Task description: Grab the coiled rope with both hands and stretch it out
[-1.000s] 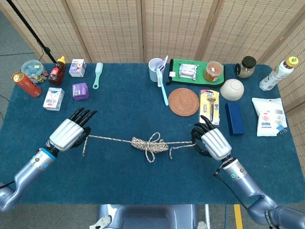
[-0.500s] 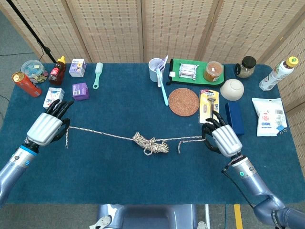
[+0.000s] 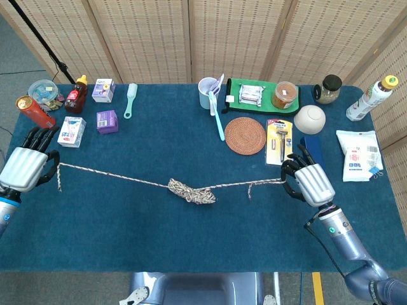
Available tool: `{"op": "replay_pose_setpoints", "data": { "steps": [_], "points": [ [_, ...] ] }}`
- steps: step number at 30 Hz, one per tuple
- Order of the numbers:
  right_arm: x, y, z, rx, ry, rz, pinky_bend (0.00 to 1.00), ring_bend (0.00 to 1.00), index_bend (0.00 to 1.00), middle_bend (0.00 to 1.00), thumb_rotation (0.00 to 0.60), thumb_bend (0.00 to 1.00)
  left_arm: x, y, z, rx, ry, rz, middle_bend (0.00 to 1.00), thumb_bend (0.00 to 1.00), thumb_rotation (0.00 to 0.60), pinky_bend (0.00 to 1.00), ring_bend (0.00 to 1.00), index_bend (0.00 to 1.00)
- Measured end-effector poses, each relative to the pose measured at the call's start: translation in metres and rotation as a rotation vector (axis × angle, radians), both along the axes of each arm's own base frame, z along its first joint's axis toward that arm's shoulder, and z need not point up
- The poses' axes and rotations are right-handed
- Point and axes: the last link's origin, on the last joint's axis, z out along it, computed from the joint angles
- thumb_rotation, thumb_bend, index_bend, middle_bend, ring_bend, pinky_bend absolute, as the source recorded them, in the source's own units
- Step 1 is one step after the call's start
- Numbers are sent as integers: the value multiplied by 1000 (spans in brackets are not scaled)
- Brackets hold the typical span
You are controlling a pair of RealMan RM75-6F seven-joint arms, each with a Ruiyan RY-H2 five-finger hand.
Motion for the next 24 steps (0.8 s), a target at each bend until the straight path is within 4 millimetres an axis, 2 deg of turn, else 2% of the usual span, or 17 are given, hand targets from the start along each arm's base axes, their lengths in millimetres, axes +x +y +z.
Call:
{"op": "replay_pose_setpoints", "data": {
  "steps": [8, 24],
  "points": [
    [-9, -3, 5, -23, 2, -28, 0, 241, 703, 406, 600, 472, -16, -3, 16, 43, 5, 49, 34, 559, 600, 0, 0, 762],
    [-22, -8, 18, -63, 30, -57, 0, 246, 705, 410, 600, 481, -25, 0, 26, 76, 29, 85, 34, 559, 600, 0, 0, 765]
  ]
}}
